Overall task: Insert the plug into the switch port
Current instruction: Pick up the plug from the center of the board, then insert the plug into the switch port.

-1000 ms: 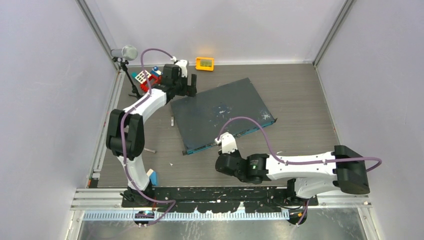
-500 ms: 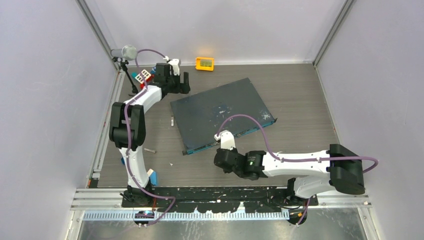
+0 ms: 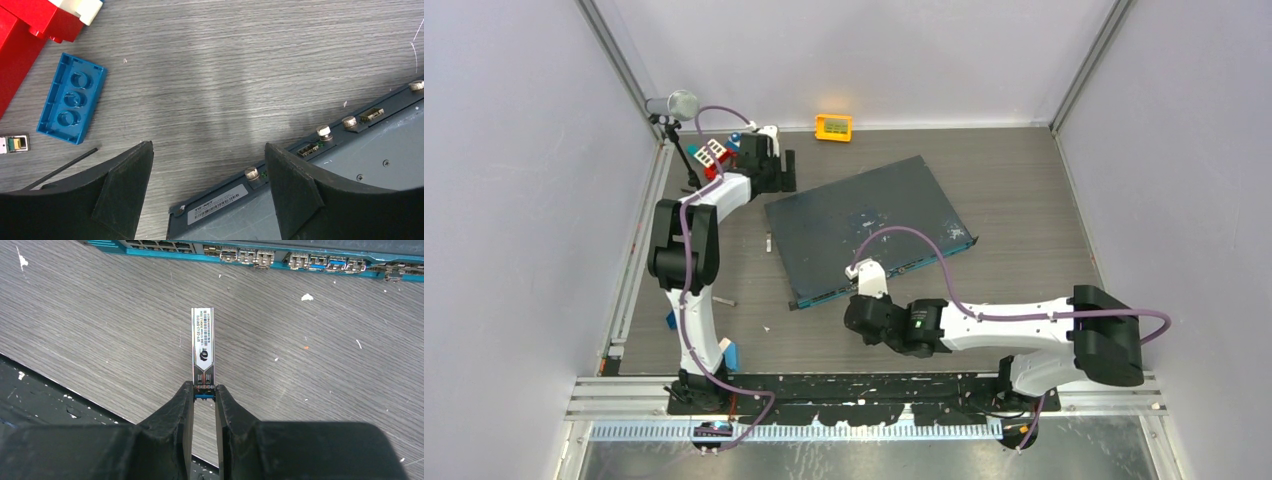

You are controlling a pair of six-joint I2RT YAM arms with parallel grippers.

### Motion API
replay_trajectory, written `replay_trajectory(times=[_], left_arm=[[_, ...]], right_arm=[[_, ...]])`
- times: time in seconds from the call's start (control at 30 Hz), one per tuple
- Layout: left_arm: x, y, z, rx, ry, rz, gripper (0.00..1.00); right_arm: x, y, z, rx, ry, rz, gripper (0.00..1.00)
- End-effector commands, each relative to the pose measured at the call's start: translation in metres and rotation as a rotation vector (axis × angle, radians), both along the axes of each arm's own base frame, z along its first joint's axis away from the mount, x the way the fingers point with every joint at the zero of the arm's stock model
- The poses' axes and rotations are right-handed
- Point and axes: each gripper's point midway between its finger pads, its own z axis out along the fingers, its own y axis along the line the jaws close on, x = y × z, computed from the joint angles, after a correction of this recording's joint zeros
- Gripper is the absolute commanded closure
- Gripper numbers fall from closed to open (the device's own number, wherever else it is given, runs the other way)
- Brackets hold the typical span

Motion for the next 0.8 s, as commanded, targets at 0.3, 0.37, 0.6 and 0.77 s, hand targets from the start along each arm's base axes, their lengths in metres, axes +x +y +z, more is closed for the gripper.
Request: replay_trajectory(times=[0.3,0.37,0.6,0.77], left_arm=[[-0.005,-0.012,-0.011,-0.095,0.069,-0.017,0.18],[-0.006,-0.013,-0.013,-0.104,0.077,-0.011,0.19],[-0.007,-0.018,-0.026,-0.147,0.069,-0.009,0.2],[-0.008,-0.02,-0.028,-0.149,0.07,-0.017,0.2]], right_arm=[[0.023,0.009,-0.014,0.031,0.045,-0.085,0.99],[0.026,0.012,-0.018,0.036,0.045,-0.094,1.0],[0.036,0.034,-0.026,0.06,0.043,-0.125,1.0],[0.039,0.043,-0.032,0.069,0.048,-0.141,1.0]])
